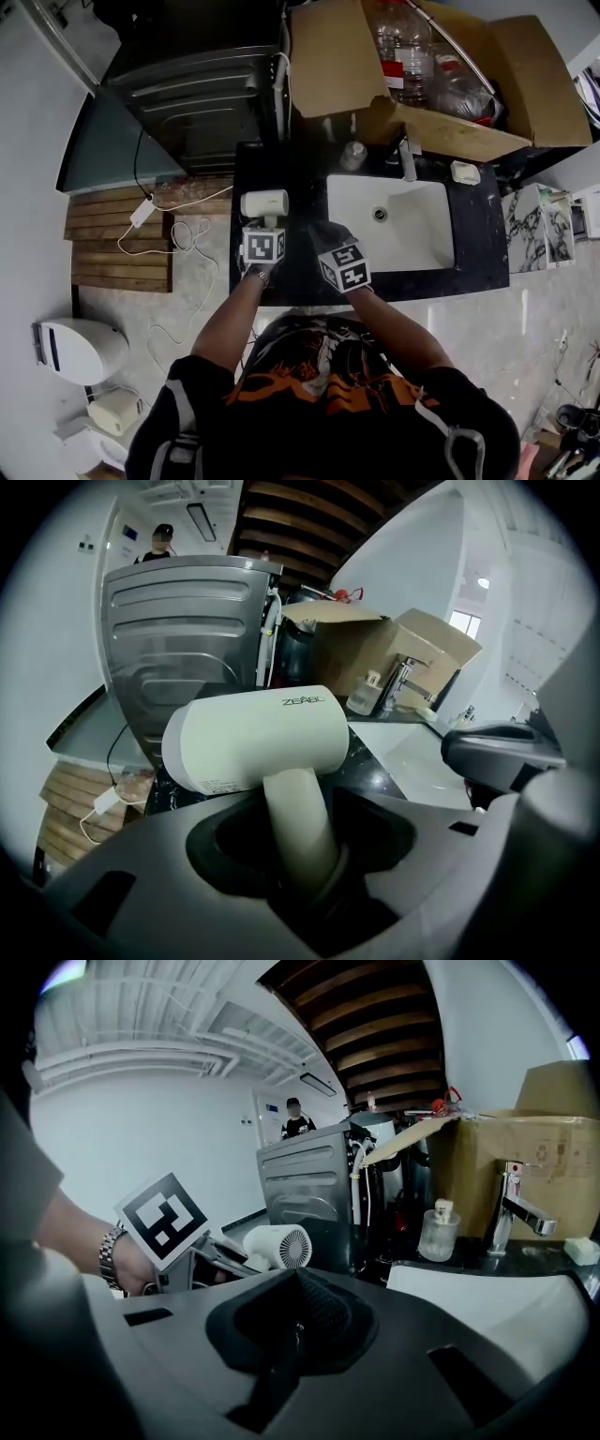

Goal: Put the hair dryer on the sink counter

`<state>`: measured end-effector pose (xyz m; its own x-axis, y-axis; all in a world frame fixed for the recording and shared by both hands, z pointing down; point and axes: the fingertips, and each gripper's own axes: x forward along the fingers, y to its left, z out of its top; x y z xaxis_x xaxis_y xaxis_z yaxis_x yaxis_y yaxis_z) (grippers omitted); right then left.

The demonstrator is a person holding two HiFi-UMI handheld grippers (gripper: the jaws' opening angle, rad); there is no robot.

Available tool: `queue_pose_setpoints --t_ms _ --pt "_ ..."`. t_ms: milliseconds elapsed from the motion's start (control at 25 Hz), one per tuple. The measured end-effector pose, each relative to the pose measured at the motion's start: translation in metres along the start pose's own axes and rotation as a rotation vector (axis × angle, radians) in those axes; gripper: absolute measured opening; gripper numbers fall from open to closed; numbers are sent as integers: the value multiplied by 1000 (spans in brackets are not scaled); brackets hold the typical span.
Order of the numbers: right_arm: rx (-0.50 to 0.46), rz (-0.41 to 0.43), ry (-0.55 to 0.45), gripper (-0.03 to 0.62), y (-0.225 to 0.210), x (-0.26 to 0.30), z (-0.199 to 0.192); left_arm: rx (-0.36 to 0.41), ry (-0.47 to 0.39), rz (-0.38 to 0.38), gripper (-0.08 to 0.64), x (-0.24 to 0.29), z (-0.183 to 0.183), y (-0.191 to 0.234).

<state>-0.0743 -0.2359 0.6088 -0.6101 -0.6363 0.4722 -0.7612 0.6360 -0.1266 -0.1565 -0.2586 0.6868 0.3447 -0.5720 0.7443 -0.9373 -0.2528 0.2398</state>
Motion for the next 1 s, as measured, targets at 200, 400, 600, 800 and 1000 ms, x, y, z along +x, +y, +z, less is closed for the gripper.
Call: queue_pose_setpoints --t_ms 200,400,600,800,1000 --pt "-7 7 29 14 -1 13 -7 -6 42 -4 227 9 3 3" --pt "-15 25 71 14 0 26 -20 39 93 8 232 19 4 2" --pt "-21 33 91 14 0 36 -26 69 166 13 244 23 0 7" --pt "-18 35 105 14 -4 35 -32 89 197 50 259 20 -5 10" --pt "-13 41 97 14 -5 31 -27 116 198 21 422 19 -6 -2"
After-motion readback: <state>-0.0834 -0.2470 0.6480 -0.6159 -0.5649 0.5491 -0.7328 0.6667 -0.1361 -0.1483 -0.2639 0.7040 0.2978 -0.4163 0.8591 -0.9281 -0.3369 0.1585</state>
